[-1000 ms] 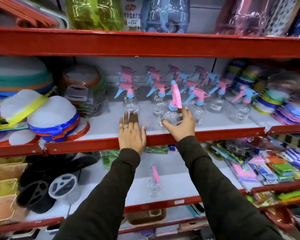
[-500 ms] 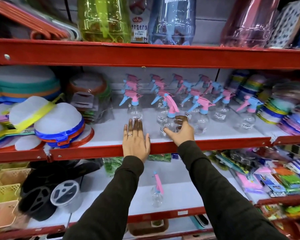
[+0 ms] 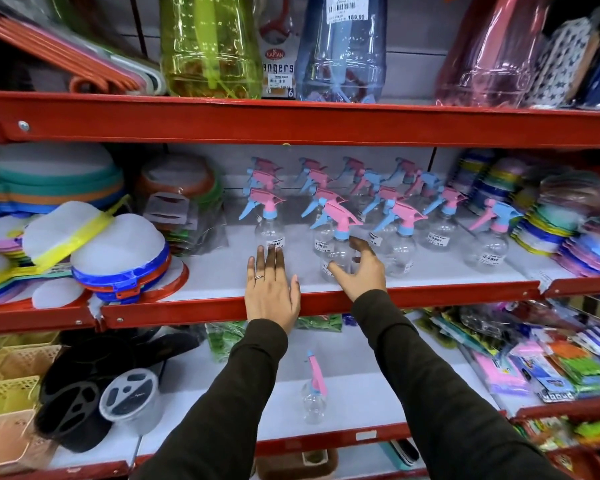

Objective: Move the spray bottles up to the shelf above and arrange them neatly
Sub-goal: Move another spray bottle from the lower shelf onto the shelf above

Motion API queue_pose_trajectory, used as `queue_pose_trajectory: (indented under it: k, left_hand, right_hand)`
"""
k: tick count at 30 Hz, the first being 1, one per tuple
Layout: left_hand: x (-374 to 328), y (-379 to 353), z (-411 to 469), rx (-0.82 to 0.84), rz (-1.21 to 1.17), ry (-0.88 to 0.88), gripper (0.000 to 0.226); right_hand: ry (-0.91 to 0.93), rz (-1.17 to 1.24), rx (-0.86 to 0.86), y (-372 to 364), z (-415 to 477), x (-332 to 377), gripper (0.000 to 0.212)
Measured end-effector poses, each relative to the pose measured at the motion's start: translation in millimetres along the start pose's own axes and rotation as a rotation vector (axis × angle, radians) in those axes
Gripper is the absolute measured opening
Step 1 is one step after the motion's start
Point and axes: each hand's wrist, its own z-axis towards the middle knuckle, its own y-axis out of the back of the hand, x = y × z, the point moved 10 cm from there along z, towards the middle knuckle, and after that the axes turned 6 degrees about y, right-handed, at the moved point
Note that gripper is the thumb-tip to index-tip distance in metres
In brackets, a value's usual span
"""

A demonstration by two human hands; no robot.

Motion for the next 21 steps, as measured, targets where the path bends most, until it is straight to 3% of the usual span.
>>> queue_pose_trajectory:
  k: [6, 12, 21]
  left_hand:
    - [0.5, 0.1, -0.1, -0.004, -0.005, 0.004, 0.071]
    - [0.9, -0.9, 0.0, -0.004, -0.001, 0.006, 0.07]
    - [0.4, -1.4, 0.1, -0.003, 0.009, 0.008, 0.07]
  right_hand:
    - [0.006, -0.089, -0.036, 2.2, 1.4, 4.4, 0.086]
    - [0.039, -0.089, -0.05, 0.7, 4.7, 5.8, 0.07]
    - [0.015, -0.033, -0.019, -2.5, 5.0, 2.8, 0.075]
